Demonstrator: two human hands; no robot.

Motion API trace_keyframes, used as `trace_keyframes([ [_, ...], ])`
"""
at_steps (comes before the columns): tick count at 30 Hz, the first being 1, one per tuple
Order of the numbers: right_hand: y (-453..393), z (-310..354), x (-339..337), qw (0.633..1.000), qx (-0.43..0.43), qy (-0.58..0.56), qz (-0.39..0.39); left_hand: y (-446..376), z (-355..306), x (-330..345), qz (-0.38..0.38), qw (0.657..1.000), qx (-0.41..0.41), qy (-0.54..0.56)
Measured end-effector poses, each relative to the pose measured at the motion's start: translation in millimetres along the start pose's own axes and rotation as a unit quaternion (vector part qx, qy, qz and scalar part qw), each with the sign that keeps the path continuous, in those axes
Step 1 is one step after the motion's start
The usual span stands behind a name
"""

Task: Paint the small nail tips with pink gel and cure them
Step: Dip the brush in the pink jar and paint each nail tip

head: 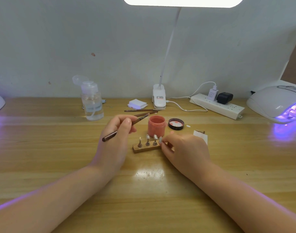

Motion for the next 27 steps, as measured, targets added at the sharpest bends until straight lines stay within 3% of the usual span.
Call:
trace_keyframes([
  [2,-0.4,0.0,-1.8,1.0,-0.001,-0.018,-0.022,-12.7,-14.3,0.4,0.014,0.996,0.041,-0.078],
  [7,-2.0,-7.4,-1.8,0.995,0.029,-0.08,-0.047,-48.6,-39.7,13.4,0.071,0.978,0.049,-0.188],
  [13,-0.2,-12.8,-10.9,0.972,0.042,-0.203,-0.109,-89.0,-43.9,45.7,0.173,0.93,-0.067,-0.318],
  [16,-0.4,-12.1,-11.9,0.966,0.035,-0.234,-0.108,-96.7,-44.6,59.1,0.199,0.904,-0.078,-0.37],
  [23,-0.9,-14.4,-11.4,0.963,0.042,-0.247,-0.102,-95.7,-32.3,75.6,0.229,0.874,-0.106,-0.416],
  [27,-1.4,-15.2,-9.4,0.963,0.045,-0.249,-0.095,-101.3,-32.6,63.0,0.202,0.911,-0.139,-0.331],
])
Point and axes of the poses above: each hand's wrist, its own y-axis away from the middle knuckle, its own x-axis out of the palm, z = x × y, the point moved 7 cm from there along -y, towards the middle knuckle, and after that the axes turned 5 degrees about -y, right-handed, at the moved point
